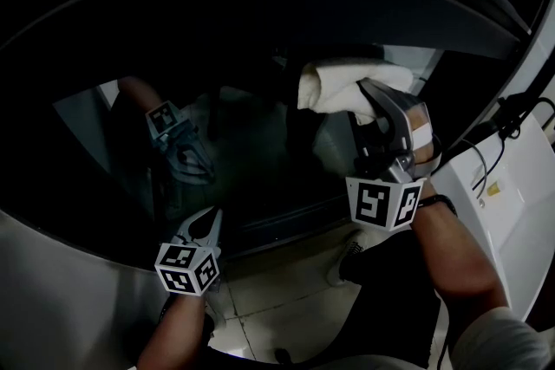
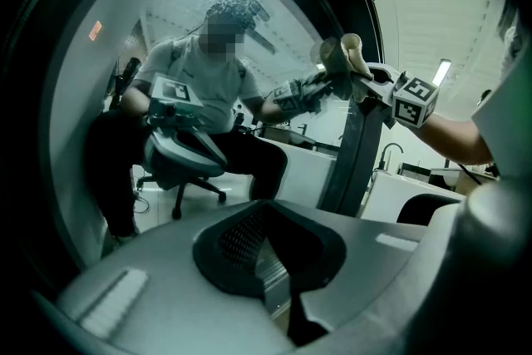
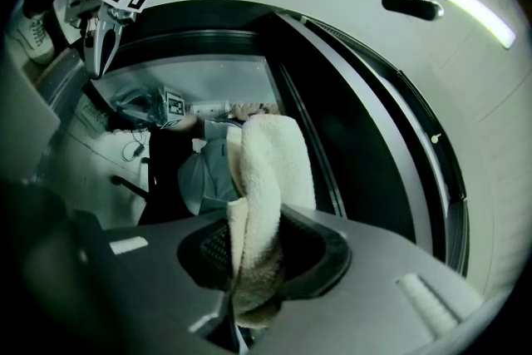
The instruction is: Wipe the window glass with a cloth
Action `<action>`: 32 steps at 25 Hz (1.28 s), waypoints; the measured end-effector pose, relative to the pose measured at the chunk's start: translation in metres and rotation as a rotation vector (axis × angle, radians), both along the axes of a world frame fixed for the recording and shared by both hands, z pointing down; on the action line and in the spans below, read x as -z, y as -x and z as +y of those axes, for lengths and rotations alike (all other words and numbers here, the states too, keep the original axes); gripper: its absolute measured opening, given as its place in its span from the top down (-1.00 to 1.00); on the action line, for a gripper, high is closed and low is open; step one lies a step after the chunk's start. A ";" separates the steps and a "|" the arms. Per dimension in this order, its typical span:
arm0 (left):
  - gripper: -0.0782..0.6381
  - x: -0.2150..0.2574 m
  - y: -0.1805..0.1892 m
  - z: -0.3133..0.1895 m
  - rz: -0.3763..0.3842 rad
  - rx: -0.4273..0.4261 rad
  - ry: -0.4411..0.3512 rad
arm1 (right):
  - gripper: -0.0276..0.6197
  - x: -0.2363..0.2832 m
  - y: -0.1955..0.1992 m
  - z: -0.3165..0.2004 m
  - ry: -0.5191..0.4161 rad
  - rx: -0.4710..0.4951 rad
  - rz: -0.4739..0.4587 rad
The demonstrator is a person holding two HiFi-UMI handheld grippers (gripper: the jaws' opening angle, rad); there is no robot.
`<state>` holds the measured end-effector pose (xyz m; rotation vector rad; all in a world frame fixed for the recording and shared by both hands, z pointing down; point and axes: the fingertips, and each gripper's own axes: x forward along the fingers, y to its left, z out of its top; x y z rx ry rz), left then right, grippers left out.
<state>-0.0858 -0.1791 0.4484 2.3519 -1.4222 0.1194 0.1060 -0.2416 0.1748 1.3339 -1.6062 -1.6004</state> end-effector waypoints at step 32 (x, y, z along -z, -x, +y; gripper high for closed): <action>0.73 -0.003 0.001 0.000 0.003 -0.007 -0.005 | 0.66 -0.063 0.004 0.003 0.066 0.005 0.001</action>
